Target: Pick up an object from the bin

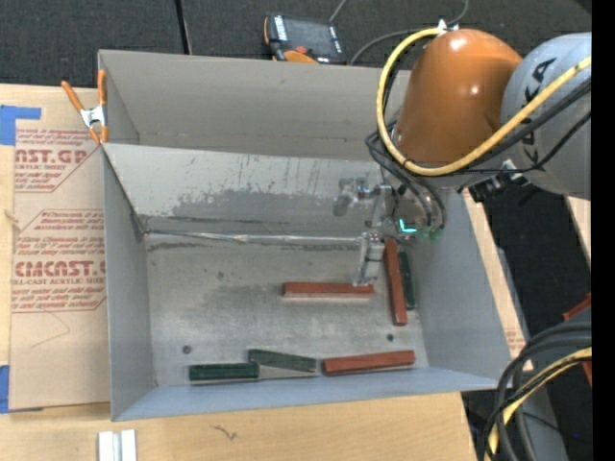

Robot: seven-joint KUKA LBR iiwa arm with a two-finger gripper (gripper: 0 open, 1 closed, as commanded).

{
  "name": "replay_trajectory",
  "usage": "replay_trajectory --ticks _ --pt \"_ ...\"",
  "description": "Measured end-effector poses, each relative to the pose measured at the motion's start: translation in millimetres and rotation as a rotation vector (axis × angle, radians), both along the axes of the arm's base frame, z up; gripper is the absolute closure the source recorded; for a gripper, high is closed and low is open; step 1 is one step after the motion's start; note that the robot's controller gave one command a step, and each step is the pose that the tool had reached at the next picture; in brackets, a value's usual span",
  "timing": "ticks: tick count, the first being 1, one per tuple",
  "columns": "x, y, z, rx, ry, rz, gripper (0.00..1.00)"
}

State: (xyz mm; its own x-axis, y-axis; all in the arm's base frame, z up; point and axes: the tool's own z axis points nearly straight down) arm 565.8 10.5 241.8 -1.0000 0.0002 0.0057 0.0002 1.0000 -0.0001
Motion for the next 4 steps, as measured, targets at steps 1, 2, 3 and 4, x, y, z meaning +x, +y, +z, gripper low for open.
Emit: replay_trajectory --ticks 1,2,3,4 --pt "1.1 -2.0 -143.9 0.0 0.001 0.055 0.0" --pt "3.5 -1.9 -139.7 0.0 -0.007 0.055 1.0" --pt "3.5 -1.9 -139.7 0.0 -0.007 0.055 0.0" --pt "10.5 -5.5 -174.2 0.0 -0.005 0.077 0.0"
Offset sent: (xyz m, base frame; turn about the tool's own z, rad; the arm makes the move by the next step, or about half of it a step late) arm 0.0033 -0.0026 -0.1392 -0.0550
